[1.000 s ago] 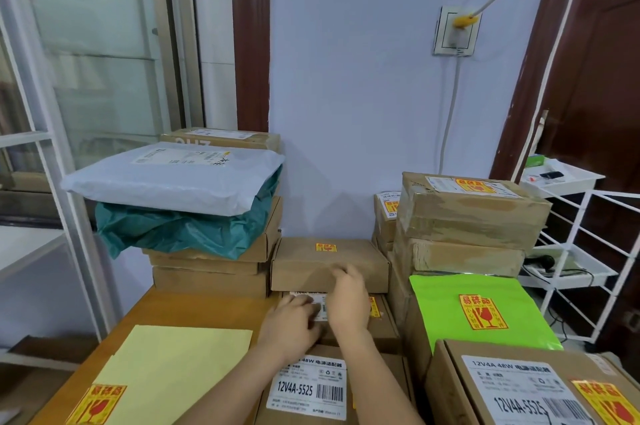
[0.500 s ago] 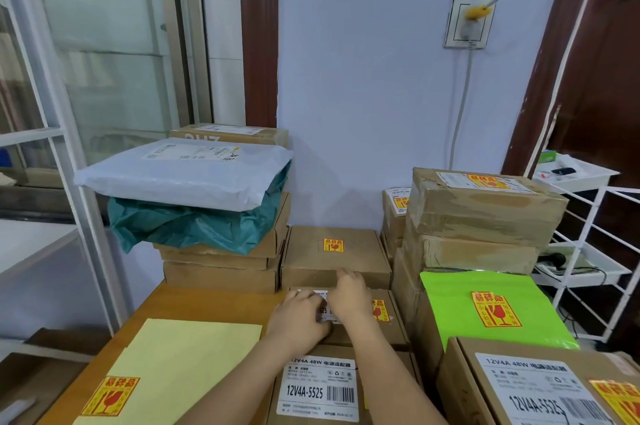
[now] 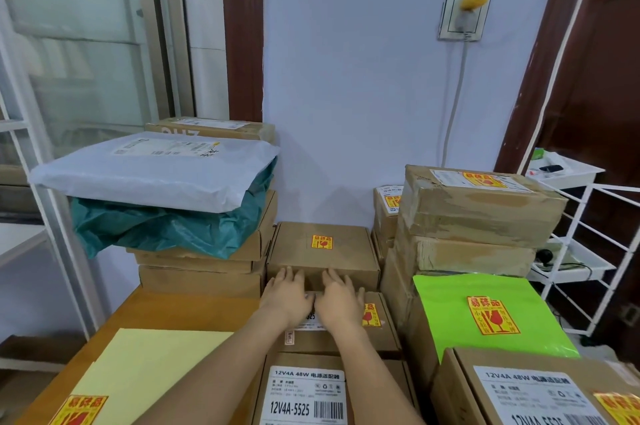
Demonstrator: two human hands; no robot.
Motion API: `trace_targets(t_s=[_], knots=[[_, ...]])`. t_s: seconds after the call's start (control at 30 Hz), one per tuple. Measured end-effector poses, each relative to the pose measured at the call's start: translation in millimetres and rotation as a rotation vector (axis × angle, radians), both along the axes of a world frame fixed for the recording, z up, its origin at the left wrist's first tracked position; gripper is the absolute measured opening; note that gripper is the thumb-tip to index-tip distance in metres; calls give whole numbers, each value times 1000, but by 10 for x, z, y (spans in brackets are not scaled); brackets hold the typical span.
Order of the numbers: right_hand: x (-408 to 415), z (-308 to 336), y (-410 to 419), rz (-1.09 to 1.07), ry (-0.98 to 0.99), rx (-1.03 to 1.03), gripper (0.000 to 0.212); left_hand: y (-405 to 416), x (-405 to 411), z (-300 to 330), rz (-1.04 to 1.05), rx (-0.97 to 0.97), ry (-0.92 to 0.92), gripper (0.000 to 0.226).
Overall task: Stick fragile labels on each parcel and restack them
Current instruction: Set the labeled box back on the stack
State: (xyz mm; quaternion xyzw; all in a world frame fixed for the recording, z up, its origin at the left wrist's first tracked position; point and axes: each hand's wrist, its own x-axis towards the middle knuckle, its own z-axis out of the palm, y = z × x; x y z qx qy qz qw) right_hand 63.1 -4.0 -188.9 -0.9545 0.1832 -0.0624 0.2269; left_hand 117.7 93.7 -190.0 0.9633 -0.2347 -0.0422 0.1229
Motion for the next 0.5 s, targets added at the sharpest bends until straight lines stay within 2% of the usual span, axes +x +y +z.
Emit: trace_targets(t_s=[0.13, 0.23, 0.37, 0.5], knots=[[9, 1, 4, 13, 42, -23, 53, 44, 35, 9, -34, -6, 42, 60], [-20, 67, 6, 15, 42, 33, 56, 116, -2, 41, -50, -59, 29, 57], [-140, 108, 7, -43, -76, 57, 52, 163, -194, 108, -73, -198, -46, 51], [-362, 141, 2, -166, -188, 42, 39, 251, -419, 92, 42, -324, -13, 53]])
